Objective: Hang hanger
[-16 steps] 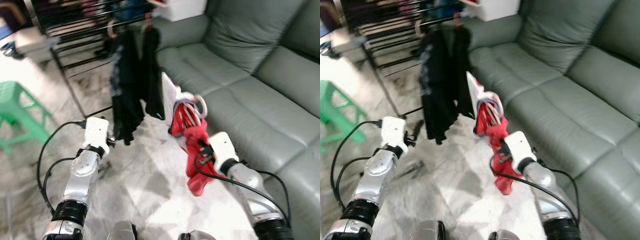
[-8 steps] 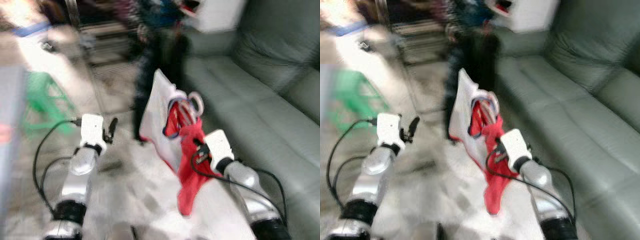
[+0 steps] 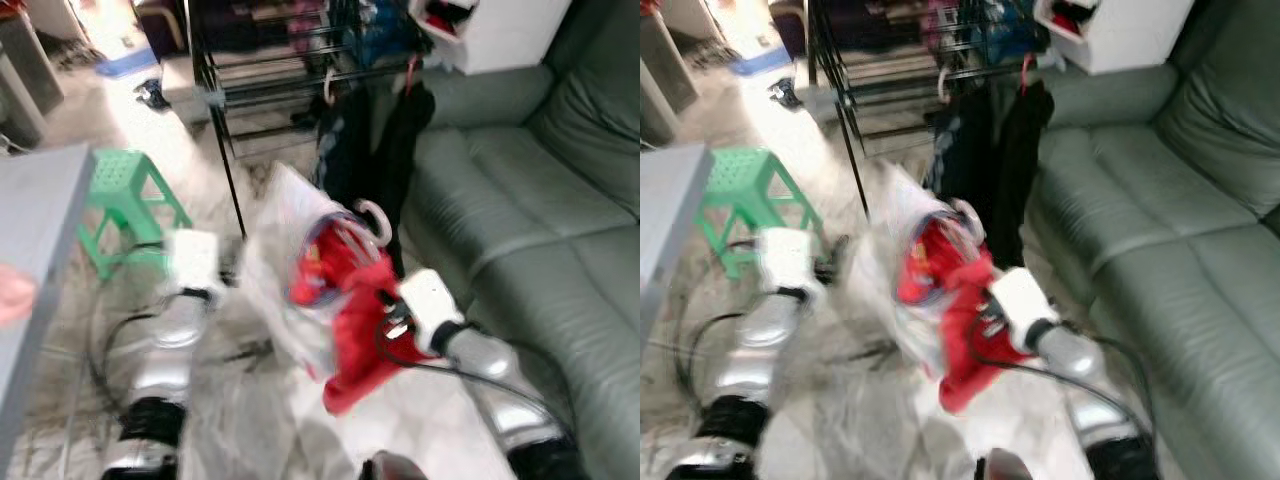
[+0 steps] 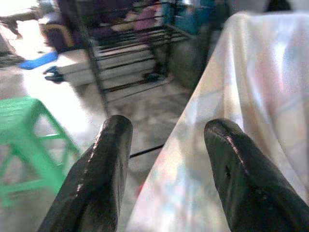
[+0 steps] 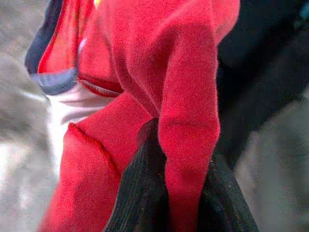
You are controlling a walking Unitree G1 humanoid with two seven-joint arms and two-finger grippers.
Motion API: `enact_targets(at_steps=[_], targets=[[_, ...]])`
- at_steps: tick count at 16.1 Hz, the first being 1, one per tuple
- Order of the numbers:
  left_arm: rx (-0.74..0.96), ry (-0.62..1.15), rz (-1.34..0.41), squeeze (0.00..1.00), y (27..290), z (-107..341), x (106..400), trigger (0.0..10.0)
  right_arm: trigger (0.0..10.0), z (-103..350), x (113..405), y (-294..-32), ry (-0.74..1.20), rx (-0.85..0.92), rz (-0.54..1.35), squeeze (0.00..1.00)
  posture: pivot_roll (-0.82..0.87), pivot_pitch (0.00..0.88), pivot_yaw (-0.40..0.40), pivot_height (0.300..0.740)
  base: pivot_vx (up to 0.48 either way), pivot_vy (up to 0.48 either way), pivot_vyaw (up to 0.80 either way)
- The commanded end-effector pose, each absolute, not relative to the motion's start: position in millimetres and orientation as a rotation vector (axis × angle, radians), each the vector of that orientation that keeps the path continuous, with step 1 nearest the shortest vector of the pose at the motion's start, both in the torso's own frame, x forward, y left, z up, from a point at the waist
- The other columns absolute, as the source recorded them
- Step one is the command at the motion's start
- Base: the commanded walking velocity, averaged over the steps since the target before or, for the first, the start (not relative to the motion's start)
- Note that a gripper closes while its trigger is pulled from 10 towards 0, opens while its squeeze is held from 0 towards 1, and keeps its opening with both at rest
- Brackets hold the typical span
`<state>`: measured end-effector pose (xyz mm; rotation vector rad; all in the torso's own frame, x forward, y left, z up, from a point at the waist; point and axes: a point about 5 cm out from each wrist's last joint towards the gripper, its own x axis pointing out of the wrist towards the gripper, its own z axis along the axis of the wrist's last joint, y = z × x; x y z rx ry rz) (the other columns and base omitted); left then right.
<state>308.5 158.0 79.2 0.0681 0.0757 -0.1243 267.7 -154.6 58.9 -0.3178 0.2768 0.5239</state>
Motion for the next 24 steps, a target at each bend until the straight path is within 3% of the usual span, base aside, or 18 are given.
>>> enact_targets(at_steps=[1,14,19,21,24], targets=[[0.093,0.073,-0.071,0.00,173.8,83.7,311.1,10.0,10.0,67.8,272.7,-143.6,0.226,-0.309,0.537,0.00,-0.05,0.005,0.018,0.740,0.371,0.304,0.00],[0.112,0.083,-0.061,0.00,168.2,84.1,313.7,10.0,10.0,60.3,273.6,-140.9,0.282,-0.255,0.485,0.00,-0.05,0.007,0.022,0.740,0.289,0.382,0.00],[0.120,0.076,-0.084,0.00,160.4,84.2,313.6,10.0,10.0,51.2,262.6,-116.3,0.384,-0.153,0.590,0.00,-0.05,0.007,0.022,0.740,0.295,0.379,0.00],[0.107,0.074,-0.088,0.00,157.0,84.0,311.9,10.0,10.0,47.8,256.3,-108.2,0.447,-0.125,0.663,0.00,-0.05,0.009,0.020,0.740,0.000,0.000,0.00],[0.101,0.083,-0.082,0.00,154.1,82.8,311.7,10.0,10.0,46.0,259.9,-110.6,0.498,-0.091,0.616,0.00,-0.05,0.010,0.018,0.740,0.000,0.000,0.00]])
